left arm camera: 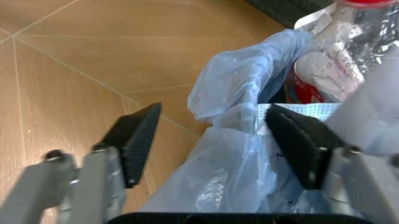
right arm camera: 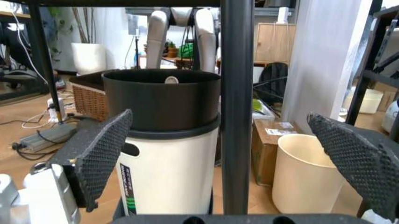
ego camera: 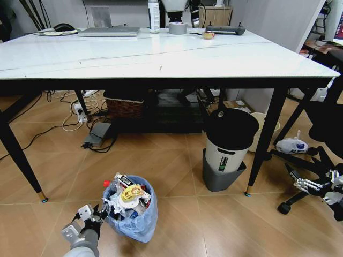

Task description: Pick up the trash bin and place the trash from the table into it.

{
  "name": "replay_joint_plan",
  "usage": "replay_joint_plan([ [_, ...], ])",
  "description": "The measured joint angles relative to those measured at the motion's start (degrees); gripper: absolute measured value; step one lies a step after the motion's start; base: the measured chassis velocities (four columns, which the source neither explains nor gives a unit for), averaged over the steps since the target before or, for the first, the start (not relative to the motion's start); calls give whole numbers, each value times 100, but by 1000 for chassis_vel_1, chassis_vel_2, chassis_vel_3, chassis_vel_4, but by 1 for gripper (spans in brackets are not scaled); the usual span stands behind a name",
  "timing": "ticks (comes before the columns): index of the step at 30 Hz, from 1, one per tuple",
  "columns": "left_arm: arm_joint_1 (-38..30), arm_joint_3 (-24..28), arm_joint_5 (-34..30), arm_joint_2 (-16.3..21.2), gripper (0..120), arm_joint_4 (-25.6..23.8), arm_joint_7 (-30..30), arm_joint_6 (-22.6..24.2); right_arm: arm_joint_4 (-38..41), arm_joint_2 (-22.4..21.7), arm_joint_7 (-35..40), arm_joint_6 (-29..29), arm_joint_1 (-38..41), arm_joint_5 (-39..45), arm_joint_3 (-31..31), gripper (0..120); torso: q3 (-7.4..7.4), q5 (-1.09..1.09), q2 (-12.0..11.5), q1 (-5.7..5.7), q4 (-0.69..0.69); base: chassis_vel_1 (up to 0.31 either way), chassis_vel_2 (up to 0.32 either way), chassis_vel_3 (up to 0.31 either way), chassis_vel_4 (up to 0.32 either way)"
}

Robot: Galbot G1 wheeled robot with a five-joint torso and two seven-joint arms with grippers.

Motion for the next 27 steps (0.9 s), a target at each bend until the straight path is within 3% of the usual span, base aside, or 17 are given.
replay_joint_plan([
  [5, 66, -11, 74, 11, 94, -112, 3, -52, 0, 0, 0, 0, 0, 0, 0, 100, 0, 0, 0, 0, 0, 0, 0, 0, 0],
  [9, 208, -42, 98, 45, 100, -309, -9, -59, 0, 0, 0, 0, 0, 0, 0, 100, 0, 0, 0, 0, 0, 0, 0, 0, 0],
  [27, 784, -442, 129, 201, 100, -723, 15, -115, 0, 0, 0, 0, 0, 0, 0, 100, 0, 0, 0, 0, 0, 0, 0, 0, 0],
])
